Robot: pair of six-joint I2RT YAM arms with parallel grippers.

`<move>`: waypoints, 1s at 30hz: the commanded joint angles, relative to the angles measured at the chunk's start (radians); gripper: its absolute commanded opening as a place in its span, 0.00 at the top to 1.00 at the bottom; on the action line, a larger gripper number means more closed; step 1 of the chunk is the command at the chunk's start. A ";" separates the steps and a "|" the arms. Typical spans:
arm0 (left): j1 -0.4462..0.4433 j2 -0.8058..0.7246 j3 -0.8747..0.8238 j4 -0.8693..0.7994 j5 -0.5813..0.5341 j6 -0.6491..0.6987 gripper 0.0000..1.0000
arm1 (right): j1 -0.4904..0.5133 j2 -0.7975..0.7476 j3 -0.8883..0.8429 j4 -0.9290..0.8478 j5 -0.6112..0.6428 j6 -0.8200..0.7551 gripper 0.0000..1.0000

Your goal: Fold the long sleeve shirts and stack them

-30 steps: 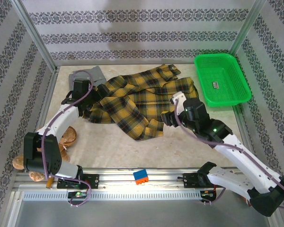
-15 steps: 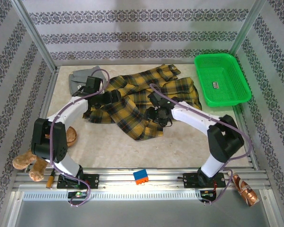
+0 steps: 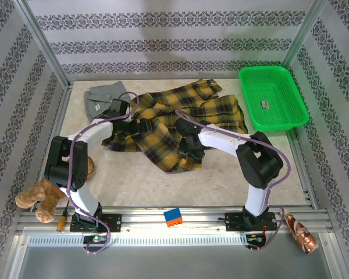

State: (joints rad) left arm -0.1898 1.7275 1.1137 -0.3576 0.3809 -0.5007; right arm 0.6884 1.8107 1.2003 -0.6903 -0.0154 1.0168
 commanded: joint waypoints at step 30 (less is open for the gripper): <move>0.045 0.019 -0.090 0.060 0.104 -0.040 0.00 | 0.441 -0.832 -0.580 -0.084 0.164 0.671 0.47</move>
State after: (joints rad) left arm -0.1551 1.7741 1.0401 -0.2768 0.4576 -0.5350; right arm 1.1736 1.0203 0.5983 -0.7223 0.0551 1.6226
